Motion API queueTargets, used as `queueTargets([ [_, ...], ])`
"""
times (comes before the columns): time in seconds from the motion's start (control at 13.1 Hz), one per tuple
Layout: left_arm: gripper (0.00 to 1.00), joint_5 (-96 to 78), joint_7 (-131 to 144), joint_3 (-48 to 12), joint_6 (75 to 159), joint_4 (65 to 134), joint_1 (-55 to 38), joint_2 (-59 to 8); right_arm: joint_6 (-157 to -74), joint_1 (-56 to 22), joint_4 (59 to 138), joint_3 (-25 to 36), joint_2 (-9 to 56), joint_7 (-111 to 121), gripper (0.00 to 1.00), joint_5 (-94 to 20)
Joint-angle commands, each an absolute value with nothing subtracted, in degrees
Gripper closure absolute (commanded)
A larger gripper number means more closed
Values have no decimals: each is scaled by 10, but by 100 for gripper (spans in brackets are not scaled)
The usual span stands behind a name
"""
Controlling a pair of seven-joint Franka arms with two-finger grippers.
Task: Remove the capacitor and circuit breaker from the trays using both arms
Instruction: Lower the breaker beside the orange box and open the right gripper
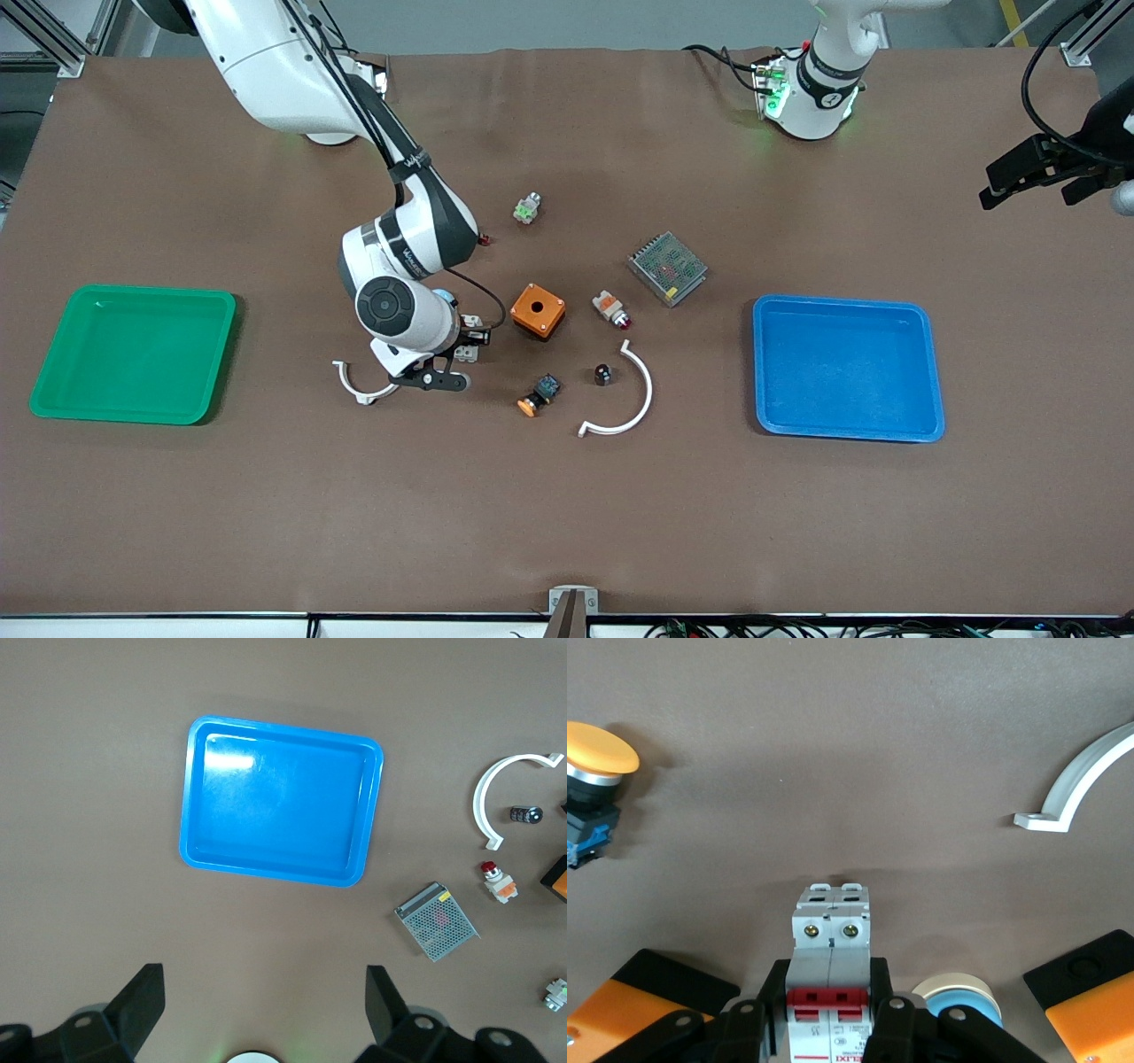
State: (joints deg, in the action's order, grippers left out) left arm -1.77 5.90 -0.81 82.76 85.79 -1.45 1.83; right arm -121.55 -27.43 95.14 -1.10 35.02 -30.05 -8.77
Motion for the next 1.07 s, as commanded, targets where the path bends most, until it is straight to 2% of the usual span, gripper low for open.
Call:
queueTargets([
  [0.0,0,-26,61,-8,822,870,-11,34,-1217,-273,939,-12,361,-304,75,-101],
  [0.23,0,-12,57,-10,822,867,-11,34,-1222,-272,940,-12,363,-305,69,-102],
  [0.31,0,-11,57,-10,822,867,-11,34,-1222,-272,940,-12,362,-305,63,-102],
  [0.46,0,-3,58,-10,822,867,-11,34,-1216,-272,940,-12,361,-308,5,-102],
  [0.54,0,2,59,-11,822,867,-12,34,-1211,-275,940,-12,355,-320,0,-101],
  [0.69,0,3,62,-10,822,865,-11,34,-1163,-281,941,-12,318,-347,0,-97],
  [0.99,0,3,64,-10,821,867,-11,34,-980,-267,946,-11,146,-341,0,-94],
])
